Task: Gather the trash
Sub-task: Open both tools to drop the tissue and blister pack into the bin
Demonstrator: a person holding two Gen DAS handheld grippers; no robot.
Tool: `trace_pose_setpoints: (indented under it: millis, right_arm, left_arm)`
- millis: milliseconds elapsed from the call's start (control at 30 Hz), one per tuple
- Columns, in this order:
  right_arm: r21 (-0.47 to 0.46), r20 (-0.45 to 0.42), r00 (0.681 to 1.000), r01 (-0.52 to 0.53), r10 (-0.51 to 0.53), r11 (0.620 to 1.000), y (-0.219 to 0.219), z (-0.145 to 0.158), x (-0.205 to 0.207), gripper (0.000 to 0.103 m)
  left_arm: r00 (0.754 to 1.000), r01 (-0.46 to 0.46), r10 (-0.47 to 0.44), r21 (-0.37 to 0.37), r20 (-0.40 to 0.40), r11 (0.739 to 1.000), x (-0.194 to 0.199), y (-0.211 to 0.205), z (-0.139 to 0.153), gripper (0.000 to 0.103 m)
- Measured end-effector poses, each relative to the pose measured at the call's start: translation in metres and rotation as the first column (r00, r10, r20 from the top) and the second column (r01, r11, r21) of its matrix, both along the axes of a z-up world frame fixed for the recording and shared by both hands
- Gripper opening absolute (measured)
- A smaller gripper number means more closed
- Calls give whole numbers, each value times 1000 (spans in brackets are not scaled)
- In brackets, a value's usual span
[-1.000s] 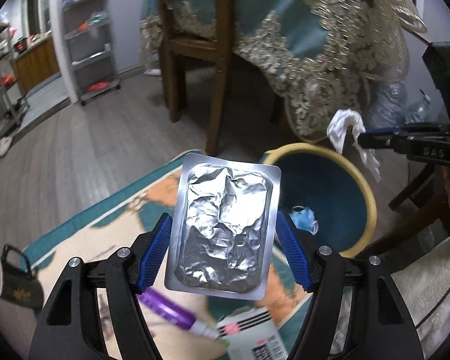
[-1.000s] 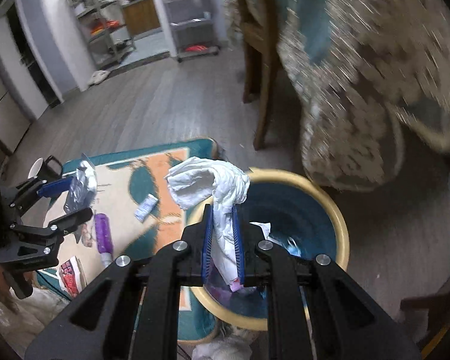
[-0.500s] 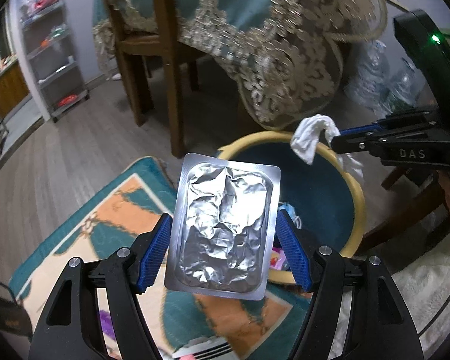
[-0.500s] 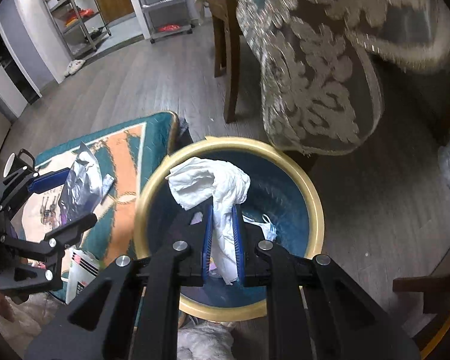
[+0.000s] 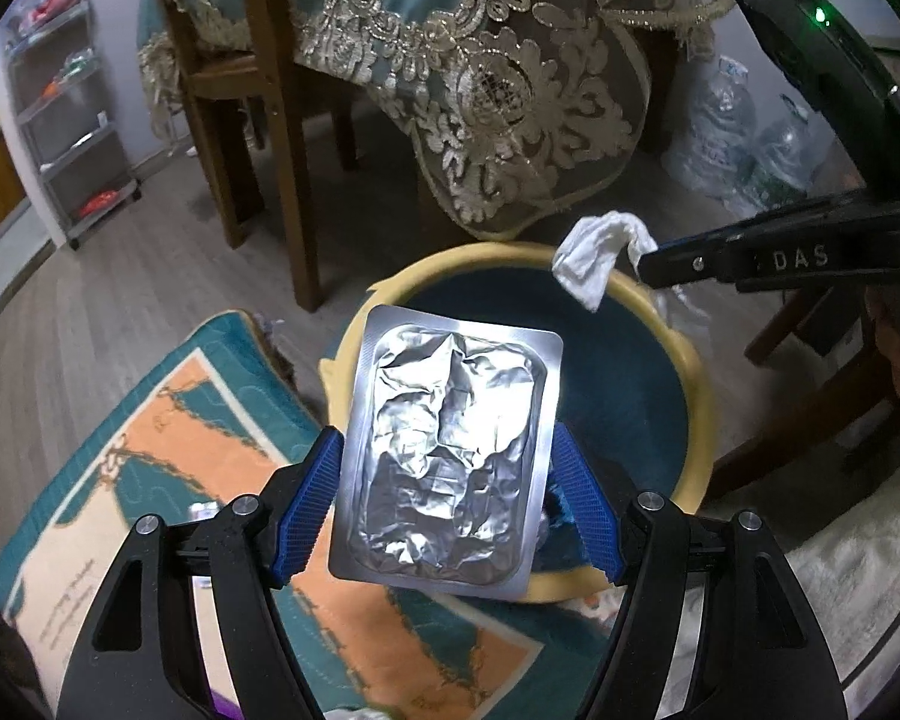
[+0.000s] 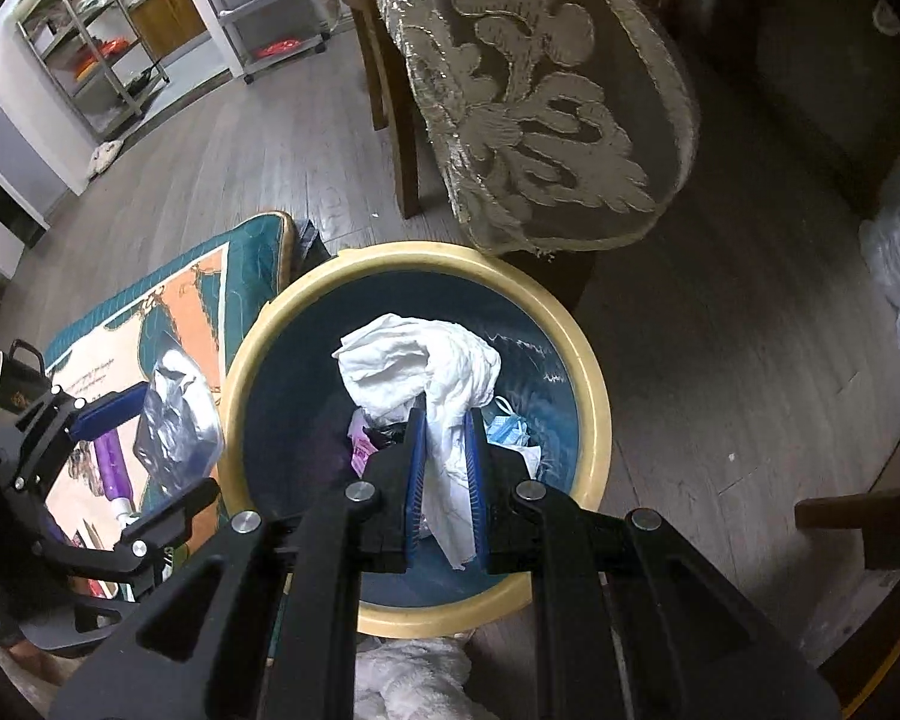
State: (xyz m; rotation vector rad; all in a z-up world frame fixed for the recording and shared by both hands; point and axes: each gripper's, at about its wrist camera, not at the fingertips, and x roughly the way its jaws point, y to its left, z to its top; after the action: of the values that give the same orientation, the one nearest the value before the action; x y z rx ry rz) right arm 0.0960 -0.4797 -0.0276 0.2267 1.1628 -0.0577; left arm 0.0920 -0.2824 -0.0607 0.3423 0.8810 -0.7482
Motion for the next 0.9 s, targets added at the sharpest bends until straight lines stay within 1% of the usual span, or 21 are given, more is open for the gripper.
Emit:
trace_pose_setpoints:
  millis: [67, 133, 467, 533, 600, 667, 800, 900]
  right_arm:
    - [-1, 2, 1000, -3, 3, 1000, 1, 0, 1, 13]
    - [-3, 5, 1000, -2, 2, 1000, 0, 0, 2, 13]
    - [8, 15, 1000, 8, -8, 1000, -2, 5, 2, 15]
    - [8, 15, 1000, 13, -13, 1000, -2, 5, 4, 23]
    - [14, 23, 1000, 19, -20, 1000, -2, 6, 4, 42]
    - [12, 30, 999, 25, -26, 1000, -1, 8, 5, 51]
    - [19, 47, 998, 41, -41, 999, -2, 13, 4, 60]
    - [27, 55, 998, 42, -44, 999, 0, 15, 5, 62]
  left_arm:
    - [1000, 5, -5, -2, 6, 1000, 0, -1, 0, 75]
    - [1000, 5, -5, 14, 24, 1000, -1, -1, -1, 79]
    - [999, 2, -3, 10, 42, 1000, -1, 6, 3, 79]
    - [999, -4, 4, 6, 39, 1000, 0, 9, 4, 79]
    - [999, -12, 12, 3, 39, 1000, 1, 12, 5, 79]
    - [999, -19, 19, 1, 38, 1000, 2, 15, 6, 79]
    - [999, -30, 30, -2, 43, 1000, 3, 20, 8, 79]
    - [998, -38, 38, 3, 52, 999, 3, 27, 11, 79]
